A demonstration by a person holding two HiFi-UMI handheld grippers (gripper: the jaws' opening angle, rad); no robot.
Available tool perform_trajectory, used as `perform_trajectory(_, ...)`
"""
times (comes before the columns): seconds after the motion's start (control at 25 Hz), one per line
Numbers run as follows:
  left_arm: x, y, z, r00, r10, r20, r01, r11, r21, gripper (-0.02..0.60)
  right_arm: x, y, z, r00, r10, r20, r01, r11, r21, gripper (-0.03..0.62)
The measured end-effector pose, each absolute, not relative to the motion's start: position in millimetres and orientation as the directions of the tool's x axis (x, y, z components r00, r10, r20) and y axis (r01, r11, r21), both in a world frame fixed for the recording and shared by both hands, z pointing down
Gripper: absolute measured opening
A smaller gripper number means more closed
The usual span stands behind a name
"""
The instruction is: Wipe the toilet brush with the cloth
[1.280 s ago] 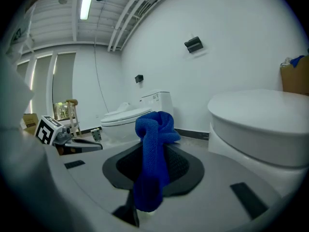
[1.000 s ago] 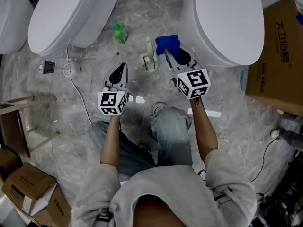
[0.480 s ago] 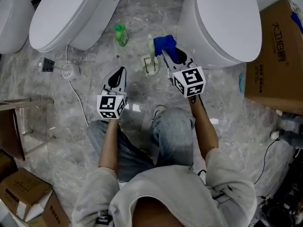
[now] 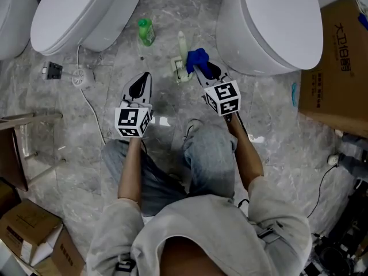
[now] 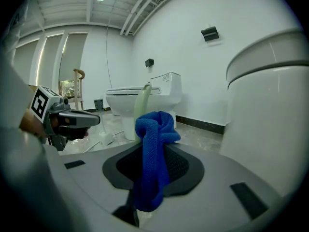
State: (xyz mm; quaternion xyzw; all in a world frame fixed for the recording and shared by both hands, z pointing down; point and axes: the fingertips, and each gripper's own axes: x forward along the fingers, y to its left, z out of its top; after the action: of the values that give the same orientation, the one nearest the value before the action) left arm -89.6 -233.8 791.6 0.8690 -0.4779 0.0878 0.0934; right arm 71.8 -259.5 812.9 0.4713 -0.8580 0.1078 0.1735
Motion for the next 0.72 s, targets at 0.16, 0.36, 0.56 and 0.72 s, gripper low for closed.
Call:
perform_trajectory(0.16, -95, -234, 794, 0.521, -0.817, 0.247, -0.851, -0.519, 0.078, 0.018, 68, -254, 840, -0.495, -0.75, 0.438, -0.846, 0.531, -0.047, 0.104)
perform_trajectory(0.36, -98, -232, 798, 0.514, -0.819, 0.255, -0.856, -0.511, 0.08, 0.018, 66, -248, 878, -0.486, -0.72, 0.495, -0.85, 0.521, -0.076, 0.104)
perform_trajectory(0.56, -100, -232, 797, 0.51, -0.821, 0.256, -0.858, -0.508, 0.079, 0.018, 64, -245, 919, -0.477, -0.681, 0.556, -0.854, 0.508, -0.11, 0.104)
perform_trajectory(0.72, -102, -232, 798, 0.507, -0.821, 0.261, -0.859, -0.507, 0.074, 0.018, 62, -247, 948, -0.475, -0.649, 0.595, -0.858, 0.492, -0.148, 0.105)
